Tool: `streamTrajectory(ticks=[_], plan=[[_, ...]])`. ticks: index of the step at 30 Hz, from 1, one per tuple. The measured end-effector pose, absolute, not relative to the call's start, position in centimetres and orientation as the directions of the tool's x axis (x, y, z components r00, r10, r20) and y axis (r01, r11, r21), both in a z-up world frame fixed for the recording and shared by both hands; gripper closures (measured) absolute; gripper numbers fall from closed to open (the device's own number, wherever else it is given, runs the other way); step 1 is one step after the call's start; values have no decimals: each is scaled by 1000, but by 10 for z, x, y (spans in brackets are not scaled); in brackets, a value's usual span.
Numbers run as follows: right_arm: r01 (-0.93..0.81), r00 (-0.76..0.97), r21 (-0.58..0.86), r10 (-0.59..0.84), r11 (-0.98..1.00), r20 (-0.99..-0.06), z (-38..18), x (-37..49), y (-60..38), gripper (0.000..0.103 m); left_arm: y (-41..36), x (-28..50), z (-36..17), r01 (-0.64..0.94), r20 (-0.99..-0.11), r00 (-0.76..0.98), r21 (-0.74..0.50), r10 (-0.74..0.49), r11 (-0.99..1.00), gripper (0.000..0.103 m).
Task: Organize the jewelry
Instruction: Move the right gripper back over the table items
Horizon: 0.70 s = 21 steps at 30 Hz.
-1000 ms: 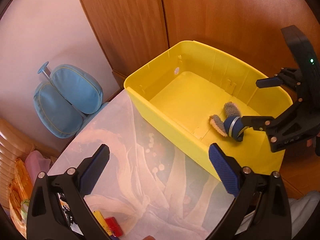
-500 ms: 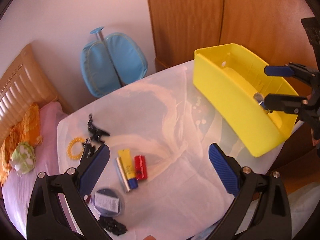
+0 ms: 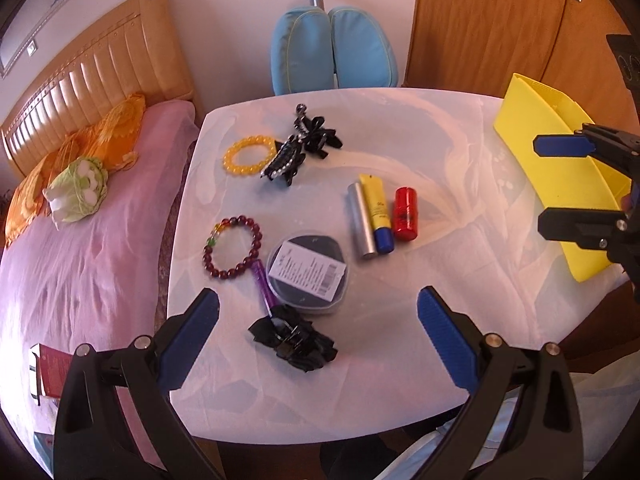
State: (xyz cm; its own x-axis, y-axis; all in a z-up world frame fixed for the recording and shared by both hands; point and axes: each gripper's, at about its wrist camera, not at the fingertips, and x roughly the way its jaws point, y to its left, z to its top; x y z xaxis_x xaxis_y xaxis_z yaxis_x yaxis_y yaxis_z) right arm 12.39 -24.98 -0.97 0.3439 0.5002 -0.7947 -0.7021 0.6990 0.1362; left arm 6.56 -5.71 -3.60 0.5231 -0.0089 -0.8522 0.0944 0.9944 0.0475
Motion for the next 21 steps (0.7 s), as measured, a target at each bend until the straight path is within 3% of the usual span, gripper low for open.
streamTrajectory(ticks=[9, 21], plan=[[-733, 301, 116, 473, 670, -828, -29, 124, -210, 4, -11, 80, -58, 23, -858, 514, 10, -3, 1000, 7], [-685, 310, 85, 396, 723, -864, -45, 177, -155, 4, 23, 157, -65, 101, -859, 501, -63, -105, 993, 7]])
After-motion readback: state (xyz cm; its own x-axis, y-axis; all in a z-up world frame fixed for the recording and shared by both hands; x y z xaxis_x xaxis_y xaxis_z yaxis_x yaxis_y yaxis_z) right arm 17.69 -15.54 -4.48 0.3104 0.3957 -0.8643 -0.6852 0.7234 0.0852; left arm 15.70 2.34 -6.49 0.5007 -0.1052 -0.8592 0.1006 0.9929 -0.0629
